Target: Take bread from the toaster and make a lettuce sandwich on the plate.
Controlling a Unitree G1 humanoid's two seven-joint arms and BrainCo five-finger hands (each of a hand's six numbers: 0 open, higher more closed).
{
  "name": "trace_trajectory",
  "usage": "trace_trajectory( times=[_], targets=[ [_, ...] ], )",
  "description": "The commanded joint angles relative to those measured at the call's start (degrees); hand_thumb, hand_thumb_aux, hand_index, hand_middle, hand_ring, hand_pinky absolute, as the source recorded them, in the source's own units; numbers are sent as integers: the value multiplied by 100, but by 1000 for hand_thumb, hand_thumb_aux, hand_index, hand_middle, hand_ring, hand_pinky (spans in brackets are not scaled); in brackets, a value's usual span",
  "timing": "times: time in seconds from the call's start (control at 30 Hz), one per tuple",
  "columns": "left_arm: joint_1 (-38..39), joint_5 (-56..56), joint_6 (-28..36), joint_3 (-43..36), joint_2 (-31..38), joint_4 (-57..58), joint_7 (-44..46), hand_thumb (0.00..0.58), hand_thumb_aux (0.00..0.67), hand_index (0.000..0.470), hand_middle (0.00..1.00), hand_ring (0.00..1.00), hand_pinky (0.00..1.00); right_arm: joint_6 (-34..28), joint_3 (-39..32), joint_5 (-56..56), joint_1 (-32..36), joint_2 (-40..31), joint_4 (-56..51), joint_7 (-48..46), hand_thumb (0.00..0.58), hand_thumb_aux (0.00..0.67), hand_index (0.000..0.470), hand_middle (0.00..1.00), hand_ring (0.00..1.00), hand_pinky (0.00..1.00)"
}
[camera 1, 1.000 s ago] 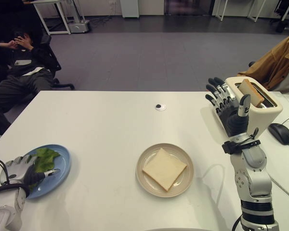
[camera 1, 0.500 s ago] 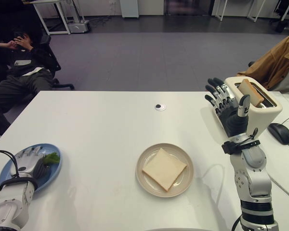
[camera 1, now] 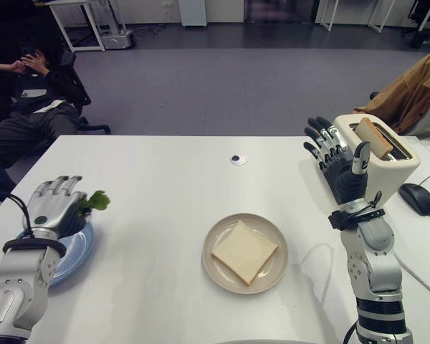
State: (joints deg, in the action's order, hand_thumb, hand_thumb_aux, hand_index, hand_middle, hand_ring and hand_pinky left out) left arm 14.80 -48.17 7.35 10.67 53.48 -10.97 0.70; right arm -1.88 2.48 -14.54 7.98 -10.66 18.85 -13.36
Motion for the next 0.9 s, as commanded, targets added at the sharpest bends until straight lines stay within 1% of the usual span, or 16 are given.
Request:
trace_trajectory(
  times=[0.03,0.13,0.23,0.3,0.4,0.5,0.67,0.7,0.73,0.77,0.8,0.83,0.9],
  targets=[
    [-313,-6,-133,-506,-415,-905,388,580,670,470,0,0,0,17,12,64,115,21,-90,5,0,0,0,0,0,0],
    [-976,-368,-403,-1530,-1008,-1375,692,580,670,470,0,0,0,41,9,68,156,35,-139,4,0,0,0,0,0,0],
    [-1718,-1011,-764,-2703,-1745,-1371,936,580,670,470,0,0,0,69,-3,74,195,55,-189,-4,0,0,0,0,0,0],
    [-1994,-1389,-912,-3189,-2070,-1285,1033,580,670,470,0,0,0,73,-21,76,202,65,-194,-10,0,0,0,0,0,0],
    [-2207,-1847,-1112,-3764,-2482,-1181,1124,580,670,470,0,0,0,67,-33,80,185,73,-175,-9,0,0,0,0,0,0],
    [-2185,-2185,-1271,-4113,-2646,-1100,1176,580,670,470,0,0,0,56,-40,84,175,83,-167,-2,0,0,0,0,0,0],
    [-1953,-2424,-1450,-4234,-2523,-875,1118,580,670,470,0,0,0,71,-49,91,171,96,-179,7,0,0,0,0,0,0],
    [-1915,-2446,-1474,-4243,-2525,-860,1105,573,596,418,0,0,0,78,-49,92,176,96,-192,4,0,0,0,0,0,0],
    [-1896,-2470,-1495,-4245,-2526,-833,1086,540,494,347,0,0,0,86,-47,93,180,95,-206,0,0,0,0,0,0,0],
    [-1884,-2491,-1515,-4239,-2520,-808,1069,491,407,286,0,0,0,91,-48,94,182,94,-213,-3,0,0,0,0,0,0],
    [-1879,-2506,-1530,-4231,-2516,-785,1049,156,97,68,0,0,0,96,-47,94,184,93,-220,-7,0,0,0,0,0,0],
    [-1873,-2506,-1536,-4217,-2521,-769,1044,0,0,0,0,0,0,101,-45,95,185,89,-228,-13,0,0,0,0,0,0],
    [-1846,-2474,-1553,-4193,-2549,-777,1043,0,0,0,0,0,0,135,-36,101,170,78,-250,-27,0,0,0,0,0,0]
  ],
)
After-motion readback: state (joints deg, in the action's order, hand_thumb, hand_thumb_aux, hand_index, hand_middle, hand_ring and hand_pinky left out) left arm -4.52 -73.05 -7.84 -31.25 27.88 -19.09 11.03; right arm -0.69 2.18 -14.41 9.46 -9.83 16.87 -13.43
